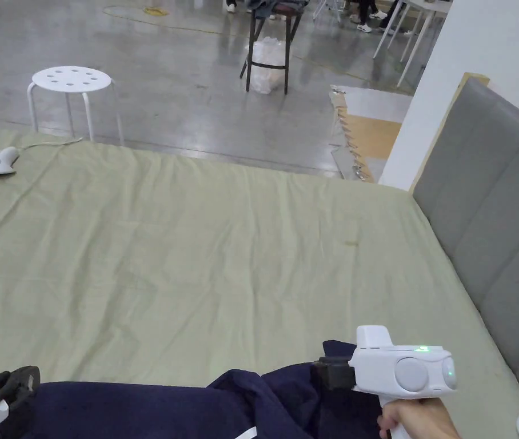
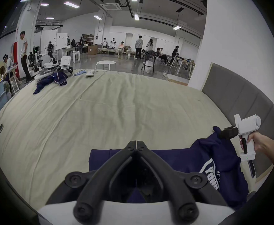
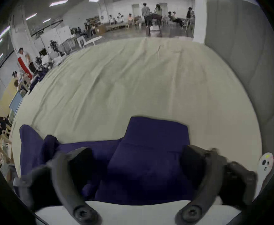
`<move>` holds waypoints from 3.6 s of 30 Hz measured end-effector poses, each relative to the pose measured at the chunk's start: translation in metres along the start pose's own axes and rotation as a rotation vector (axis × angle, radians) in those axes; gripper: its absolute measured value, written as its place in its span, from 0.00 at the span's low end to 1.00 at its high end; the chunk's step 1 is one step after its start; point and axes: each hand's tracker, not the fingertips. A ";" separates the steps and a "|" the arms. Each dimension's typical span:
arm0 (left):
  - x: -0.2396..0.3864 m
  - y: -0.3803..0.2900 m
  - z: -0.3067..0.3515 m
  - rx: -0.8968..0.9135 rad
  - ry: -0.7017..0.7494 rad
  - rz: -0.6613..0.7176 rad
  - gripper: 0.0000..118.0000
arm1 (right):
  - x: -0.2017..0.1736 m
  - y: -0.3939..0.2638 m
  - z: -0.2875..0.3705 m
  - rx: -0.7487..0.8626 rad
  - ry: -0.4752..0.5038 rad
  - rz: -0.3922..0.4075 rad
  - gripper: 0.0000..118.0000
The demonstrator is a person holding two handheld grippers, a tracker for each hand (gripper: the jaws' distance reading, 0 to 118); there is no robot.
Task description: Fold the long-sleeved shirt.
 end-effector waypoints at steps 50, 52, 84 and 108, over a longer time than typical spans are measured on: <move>-0.054 -0.002 0.102 0.061 -0.173 -0.118 0.10 | -0.044 -0.141 0.243 0.571 -0.057 0.182 0.08; -0.061 -0.022 0.123 0.057 -0.185 -0.118 0.10 | -0.042 -0.172 0.256 0.562 -0.032 0.160 0.08; -0.017 -0.099 0.212 0.063 0.129 -0.160 0.76 | -0.105 -0.262 0.298 0.602 -0.176 0.065 0.72; -0.209 -0.151 0.052 -0.689 -0.515 0.476 0.93 | -0.199 -0.255 0.282 0.714 -0.070 0.182 0.00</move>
